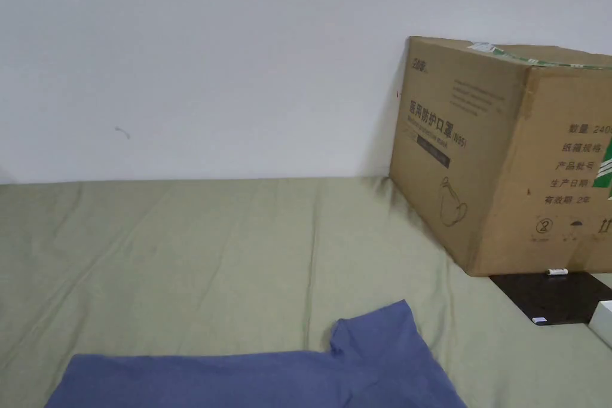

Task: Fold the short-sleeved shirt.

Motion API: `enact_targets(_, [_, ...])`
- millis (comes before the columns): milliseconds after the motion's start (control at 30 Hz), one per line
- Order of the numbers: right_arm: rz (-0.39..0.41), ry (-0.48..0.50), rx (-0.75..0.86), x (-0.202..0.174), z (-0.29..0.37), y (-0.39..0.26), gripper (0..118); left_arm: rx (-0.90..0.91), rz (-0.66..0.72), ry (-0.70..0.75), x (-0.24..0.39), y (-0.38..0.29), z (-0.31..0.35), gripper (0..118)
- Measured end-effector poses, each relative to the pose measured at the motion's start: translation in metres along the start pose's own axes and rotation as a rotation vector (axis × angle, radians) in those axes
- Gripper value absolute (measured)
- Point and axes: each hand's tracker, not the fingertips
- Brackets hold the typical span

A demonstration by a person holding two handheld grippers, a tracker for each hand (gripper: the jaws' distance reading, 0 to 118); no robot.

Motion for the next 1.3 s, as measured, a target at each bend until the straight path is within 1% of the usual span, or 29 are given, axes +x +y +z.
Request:
enact_targets(67, [-0.007, -0.009, -0.093, 0.006, -0.028, -0.002, 4, -0.133, 0.023, -0.015, -0.006, -0.010, -0.037, 0])
enact_targets(133, [-0.019, -0.049, -0.186, 0.009, -0.059, -0.004, 4, -0.279, 0.078, -0.061, -0.014, -0.024, -0.079, 0])
enact_targets(167, [-0.029, -0.057, -0.231, 0.009, -0.073, -0.003, 4, -0.346, 0.088, -0.066, -0.017, -0.033, -0.100, 0])
enact_targets(200, [-0.059, -0.060, -0.234, 0.011, -0.082, -0.002, 4, -0.393, 0.107, -0.073, -0.019, -0.040, -0.116, 1])
enact_targets(233, [-0.090, -0.051, -0.249, 0.013, -0.088, 0.000, 7, -0.435, 0.119, -0.084, -0.020, -0.046, -0.128, 12])
enact_targets(267, [-0.118, -0.044, -0.282, 0.015, -0.094, 0.003, 21, -0.446, 0.156, -0.110, -0.007, -0.049, -0.125, 42])
enact_targets(300, [-0.152, -0.030, -0.290, 0.032, -0.111, 0.000, 68, -0.467, 0.192, -0.105, -0.006, -0.052, -0.130, 93])
enact_targets(333, [-0.163, -0.030, -0.312, 0.034, -0.113, 0.001, 101, -0.497, 0.212, -0.098, -0.005, -0.055, -0.133, 114])
enact_targets(367, [-0.172, -0.044, -0.322, 0.034, -0.114, 0.002, 113, -0.506, 0.230, -0.120, -0.003, -0.057, -0.133, 115])
enact_targets(400, [-0.159, -0.061, -0.314, 0.032, -0.110, 0.001, 113, -0.448, 0.227, -0.141, -0.003, -0.056, -0.124, 113])
enact_targets(433, [-0.146, -0.062, -0.298, 0.027, -0.100, 0.003, 113, -0.413, 0.214, -0.151, 0.001, -0.053, -0.118, 113])
enact_targets(500, [-0.082, -0.077, -0.268, 0.018, -0.088, 0.008, 113, -0.388, 0.182, -0.132, 0.011, -0.042, -0.100, 113])
enact_targets(533, [-0.068, -0.078, -0.238, 0.013, -0.080, 0.010, 113, -0.356, 0.187, -0.147, 0.003, -0.039, -0.090, 113])
enact_targets(567, [-0.056, -0.055, -0.179, 0.002, -0.055, 0.012, 113, -0.310, 0.204, -0.174, 0.006, -0.031, -0.075, 113])
enact_targets(633, [-0.039, -0.011, -0.053, -0.015, -0.025, 0.017, 113, -0.181, 0.239, -0.217, 0.014, -0.014, -0.041, 113])
enact_targets(700, [-0.022, 0.063, 0.131, -0.033, 0.012, 0.022, 113, -0.004, 0.252, -0.225, 0.020, 0.000, -0.001, 113])
enact_targets(733, [-0.024, 0.072, 0.236, -0.041, 0.027, 0.023, 112, 0.080, 0.245, -0.222, 0.026, 0.004, 0.015, 113])
enact_targets(800, [0.015, 0.135, 0.396, -0.059, 0.055, 0.023, 112, 0.279, 0.203, -0.184, 0.031, 0.003, 0.042, 111])
enact_targets(833, [0.016, 0.163, 0.453, -0.060, 0.056, 0.022, 111, 0.344, 0.178, -0.171, 0.036, 0.002, 0.051, 109])
enact_targets(867, [0.017, 0.191, 0.513, -0.066, 0.062, 0.020, 109, 0.394, 0.147, -0.155, 0.042, 0.001, 0.057, 104])
enact_targets(900, [0.014, 0.202, 0.546, -0.072, 0.065, 0.020, 95, 0.414, 0.117, -0.149, 0.048, 0.000, 0.060, 84])
enact_targets(933, [0.016, 0.205, 0.563, -0.077, 0.066, 0.020, 68, 0.417, 0.095, -0.148, 0.054, -0.004, 0.060, 55])
enact_targets(967, [0.014, 0.197, 0.562, -0.082, 0.062, 0.022, 29, 0.398, 0.066, -0.141, 0.060, -0.004, 0.057, 13])
enact_targets(1000, [0.013, 0.177, 0.541, -0.087, 0.057, 0.025, 1, 0.369, 0.046, -0.109, 0.065, -0.005, 0.054, 0])
enact_targets(1033, [0.007, 0.154, 0.536, -0.089, 0.055, 0.026, 1, 0.365, 0.058, -0.125, 0.066, -0.006, 0.050, 0])
enact_targets(1100, [-0.018, 0.230, 0.476, -0.089, 0.047, 0.034, 1, 0.301, 0.075, -0.225, 0.065, -0.002, 0.034, 0])
enact_targets(1133, [-0.028, 0.222, 0.473, -0.090, 0.044, 0.036, 1, 0.278, 0.076, -0.220, 0.065, 0.004, 0.026, 0])
enact_targets(1200, [-0.041, 0.209, 0.457, -0.089, 0.039, 0.040, 1, 0.219, 0.032, -0.207, 0.056, 0.027, -0.001, 0])
enact_targets(1300, [-0.066, 0.216, 0.418, -0.084, 0.024, 0.045, 1, -0.053, -0.013, -0.284, 0.037, 0.075, -0.082, 0])
